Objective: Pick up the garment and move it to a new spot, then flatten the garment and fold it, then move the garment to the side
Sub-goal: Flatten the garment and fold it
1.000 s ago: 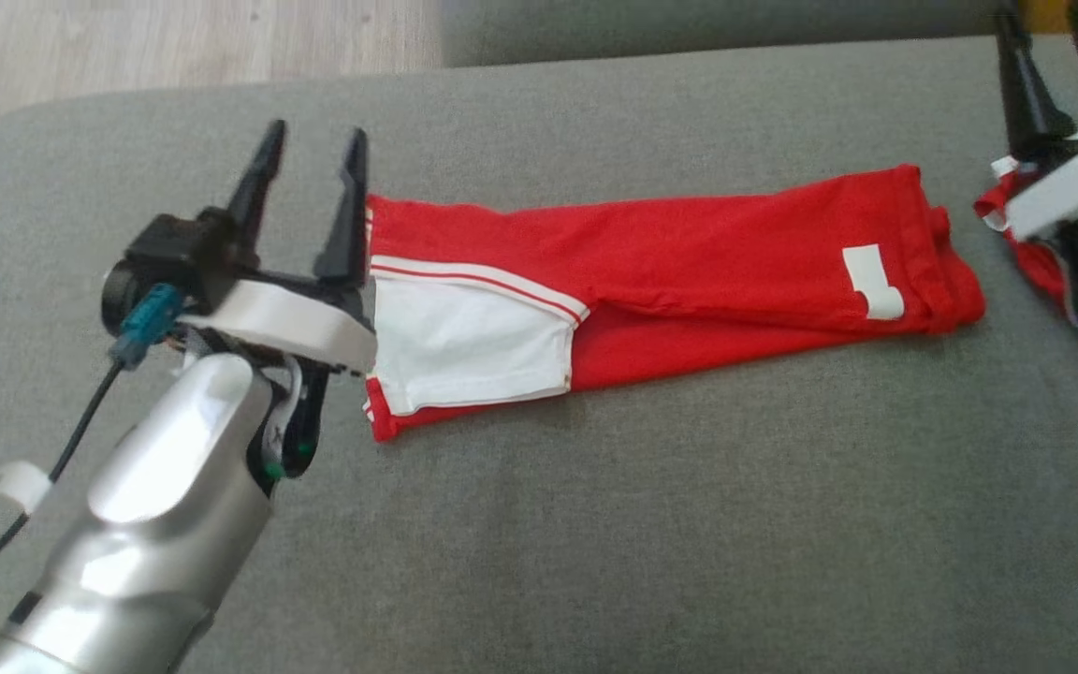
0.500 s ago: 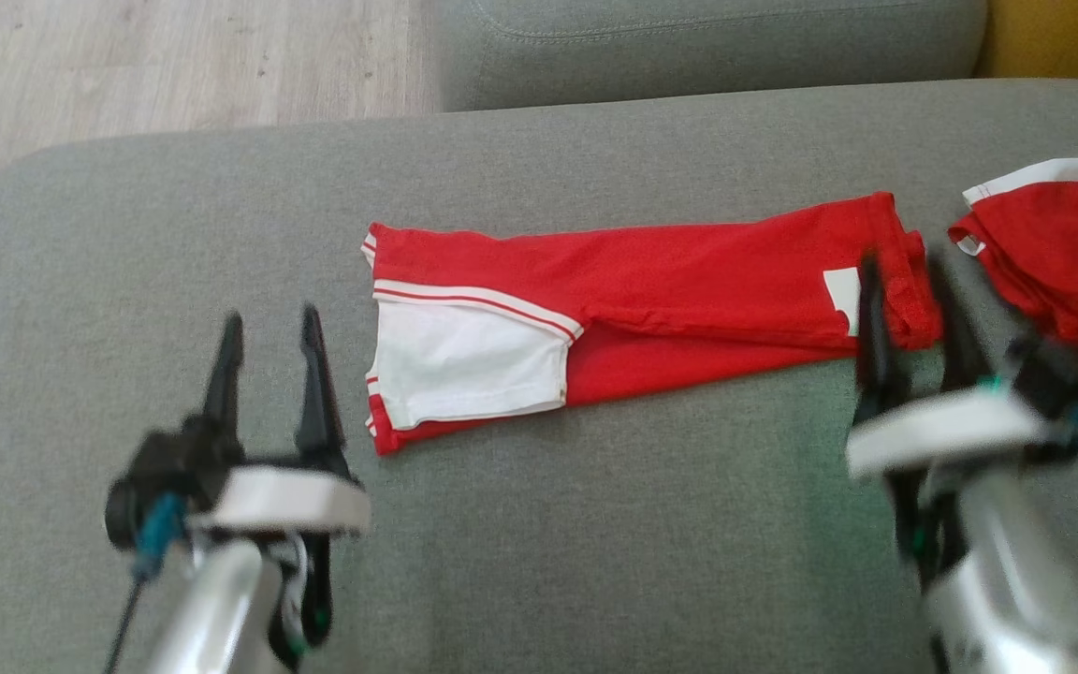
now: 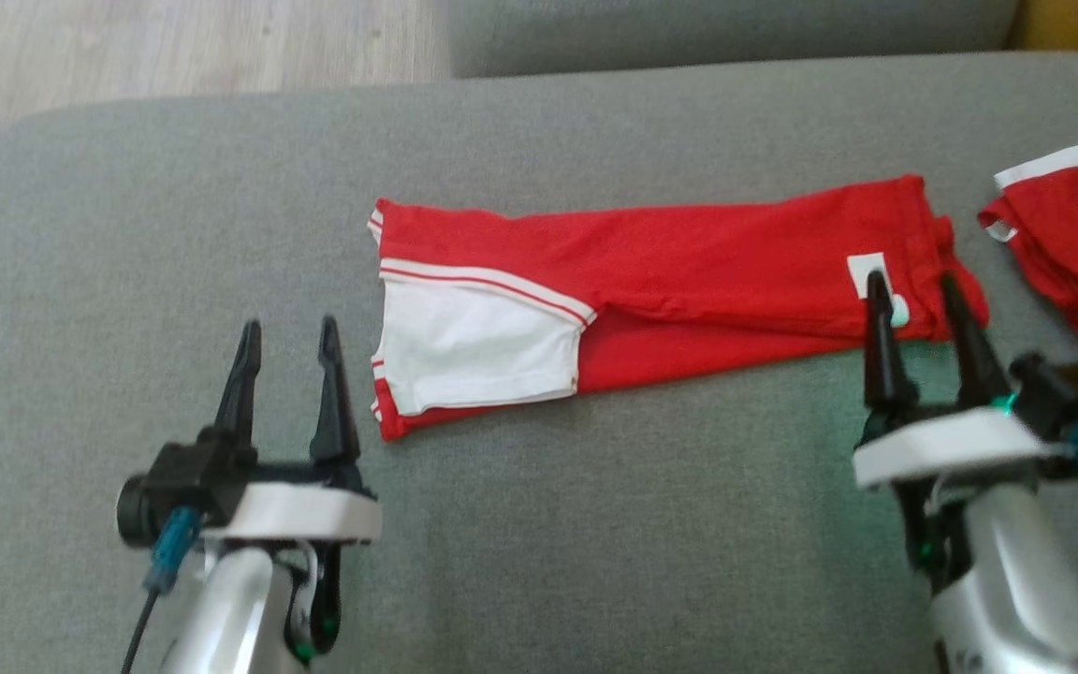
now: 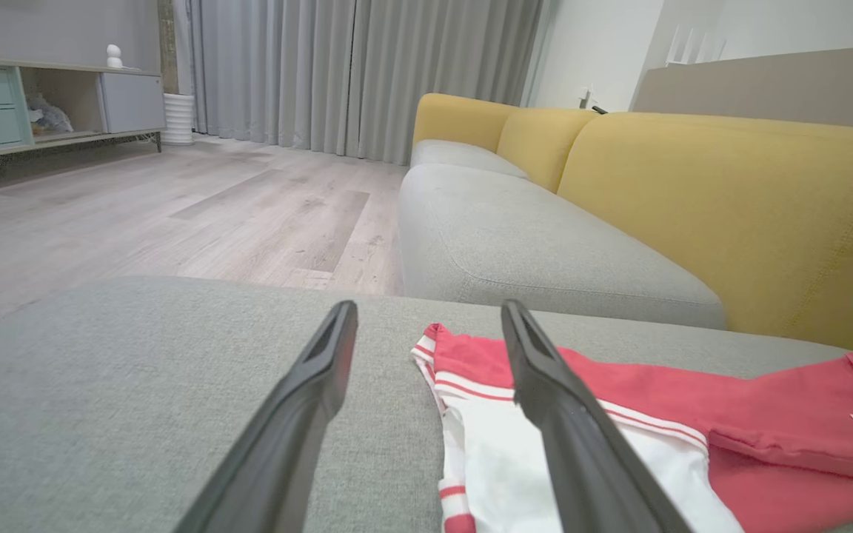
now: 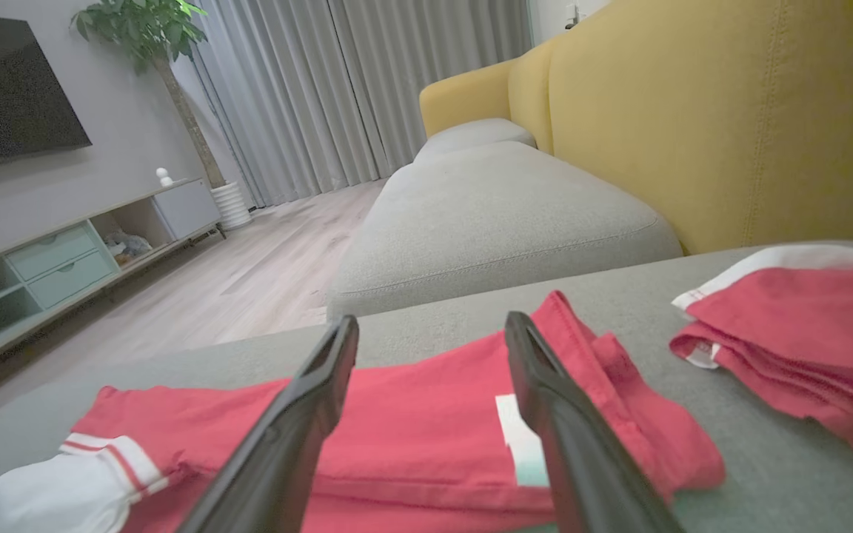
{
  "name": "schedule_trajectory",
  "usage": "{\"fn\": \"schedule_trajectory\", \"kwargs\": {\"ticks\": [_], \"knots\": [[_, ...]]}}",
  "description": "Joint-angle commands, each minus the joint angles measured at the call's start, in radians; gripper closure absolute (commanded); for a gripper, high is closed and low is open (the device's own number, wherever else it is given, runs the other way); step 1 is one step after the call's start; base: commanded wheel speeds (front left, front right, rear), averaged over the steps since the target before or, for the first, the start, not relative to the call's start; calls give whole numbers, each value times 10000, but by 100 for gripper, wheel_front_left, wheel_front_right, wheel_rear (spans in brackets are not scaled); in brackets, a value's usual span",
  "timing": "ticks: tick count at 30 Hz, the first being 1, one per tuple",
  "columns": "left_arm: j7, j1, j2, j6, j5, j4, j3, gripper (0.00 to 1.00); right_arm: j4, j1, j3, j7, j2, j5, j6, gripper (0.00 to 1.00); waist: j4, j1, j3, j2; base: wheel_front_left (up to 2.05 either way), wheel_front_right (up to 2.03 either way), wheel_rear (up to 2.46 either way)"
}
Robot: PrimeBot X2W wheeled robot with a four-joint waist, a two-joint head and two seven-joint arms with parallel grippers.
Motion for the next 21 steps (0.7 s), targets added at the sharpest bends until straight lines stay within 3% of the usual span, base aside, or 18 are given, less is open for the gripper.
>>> {"fn": "schedule_trajectory", "kwargs": {"ticks": [1, 12, 21], "knots": [[-52, -549, -9, -80, 118, -277, 406, 0, -206, -667, 57, 72, 47, -221, -7, 0, 74, 0, 216, -1, 0, 0, 0], [-53, -1231, -194, -474, 354, 61, 470, 0, 2658, -2763, -3158, 1847, -24, -2677, -7, 0, 523, 0, 1433, -1, 0, 0, 0], [-53, -1395, -204, -450, 194, 172, 360, 0, 4132, -3424, -4929, 1689, -18, -4400, -7, 0, 676, 0, 1601, -1, 0, 0, 0]]}}
